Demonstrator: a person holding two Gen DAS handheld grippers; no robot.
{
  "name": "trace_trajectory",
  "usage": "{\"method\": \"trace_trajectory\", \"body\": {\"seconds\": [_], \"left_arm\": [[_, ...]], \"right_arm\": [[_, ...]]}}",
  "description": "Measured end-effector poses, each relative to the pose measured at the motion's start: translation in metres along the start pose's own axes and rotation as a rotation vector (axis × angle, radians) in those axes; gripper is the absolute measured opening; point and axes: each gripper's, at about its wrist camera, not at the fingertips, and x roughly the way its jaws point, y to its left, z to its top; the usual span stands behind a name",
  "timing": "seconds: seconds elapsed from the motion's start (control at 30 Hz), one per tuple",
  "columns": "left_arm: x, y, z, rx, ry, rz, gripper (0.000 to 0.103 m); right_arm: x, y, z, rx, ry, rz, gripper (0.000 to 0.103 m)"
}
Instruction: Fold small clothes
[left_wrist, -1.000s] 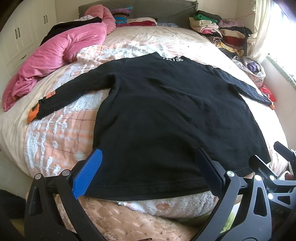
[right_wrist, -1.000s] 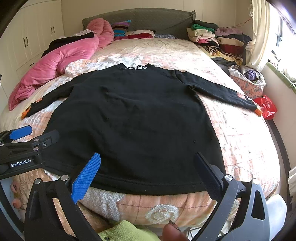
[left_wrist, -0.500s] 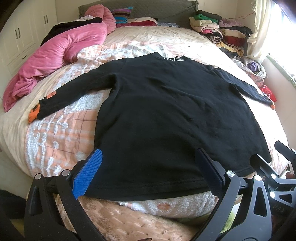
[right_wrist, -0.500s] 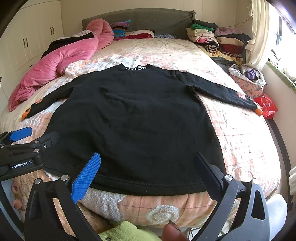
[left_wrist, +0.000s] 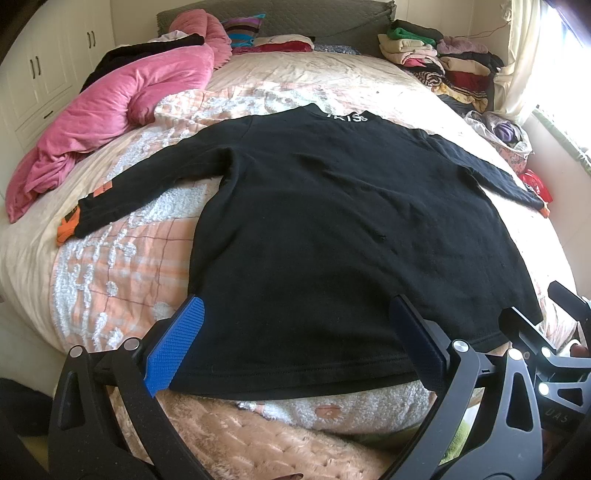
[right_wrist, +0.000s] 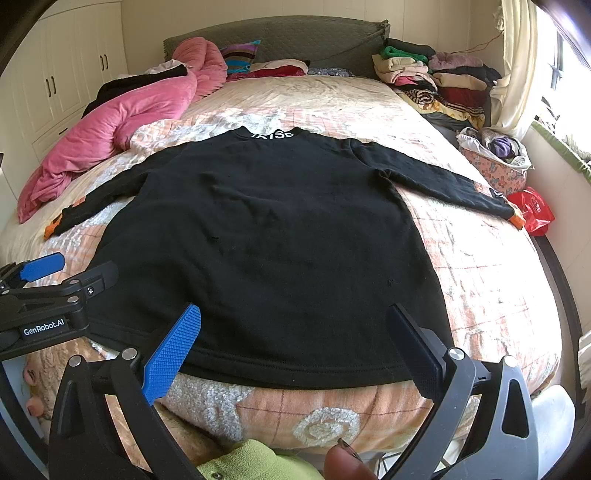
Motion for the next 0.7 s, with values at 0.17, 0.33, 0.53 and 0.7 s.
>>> {"method": "trace_trajectory", "body": {"seconds": [0.17,0.33,0.53,0.7], "left_arm": [[0.000,0.001,0.000,0.000,0.001,0.000,0.094],[0.004,0.006,0.001,-0.001,0.006,0.002,0.094],[0.010,0.005,0.001,-0.002,0.014,0.002,0.094],[0.014,0.003,0.011,-0.005,0.009,0.004,0.094]], "right_arm": [[0.000,0.000,0.000,0.002,0.001,0.000,0.099],[0.000,0.000,0.000,0.005,0.000,0.002,0.099],[0.002,-0.002,0.003,0.015,0.000,0.007,0.099],[0.007,-0.005,0.008,0.029,0.003,0.003,0.099]]}}
